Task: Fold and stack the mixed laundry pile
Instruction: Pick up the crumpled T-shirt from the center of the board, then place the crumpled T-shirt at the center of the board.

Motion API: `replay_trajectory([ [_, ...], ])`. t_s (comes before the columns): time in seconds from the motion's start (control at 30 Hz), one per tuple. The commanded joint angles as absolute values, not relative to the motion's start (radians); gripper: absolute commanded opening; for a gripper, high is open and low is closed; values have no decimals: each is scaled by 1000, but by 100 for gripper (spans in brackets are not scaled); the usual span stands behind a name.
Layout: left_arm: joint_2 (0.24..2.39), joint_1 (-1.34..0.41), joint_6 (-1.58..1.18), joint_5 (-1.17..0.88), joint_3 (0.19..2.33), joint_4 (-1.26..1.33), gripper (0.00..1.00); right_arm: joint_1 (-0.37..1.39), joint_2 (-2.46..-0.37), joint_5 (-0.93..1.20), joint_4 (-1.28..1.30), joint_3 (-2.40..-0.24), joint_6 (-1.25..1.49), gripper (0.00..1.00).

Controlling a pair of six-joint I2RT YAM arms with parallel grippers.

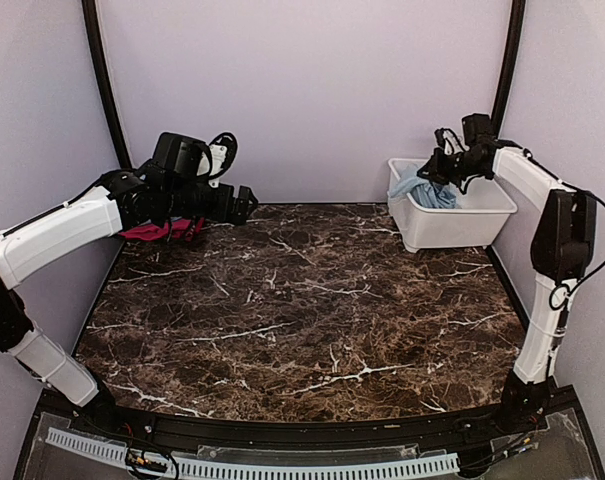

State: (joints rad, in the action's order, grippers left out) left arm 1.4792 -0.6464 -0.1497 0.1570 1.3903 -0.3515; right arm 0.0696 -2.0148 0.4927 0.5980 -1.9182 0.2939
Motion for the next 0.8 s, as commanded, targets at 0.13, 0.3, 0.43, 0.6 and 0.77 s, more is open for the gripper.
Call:
replay_trajectory([
  [0.13, 1467, -650, -155, 145, 1381, -327, 99, 68, -1757, 590, 374, -2006, 383, 0],
  [0.3, 1468, -650, -166, 135, 1381, -315, 99, 86, -1673, 693, 300, -2097, 457, 0],
  [0.43, 1467, -650, -174, 130, 1381, -309, 99, 127, -1646, 796, 281, -2229, 519, 0],
  [0.6, 1460, -650, -195, 129, 1376, -301, 99, 204, -1632, 887, 213, -2354, 629, 0],
  [0.77, 1446, -650, -208, 133, 1362, -292, 99, 286, -1622, 956, 81, -2367, 751, 0],
])
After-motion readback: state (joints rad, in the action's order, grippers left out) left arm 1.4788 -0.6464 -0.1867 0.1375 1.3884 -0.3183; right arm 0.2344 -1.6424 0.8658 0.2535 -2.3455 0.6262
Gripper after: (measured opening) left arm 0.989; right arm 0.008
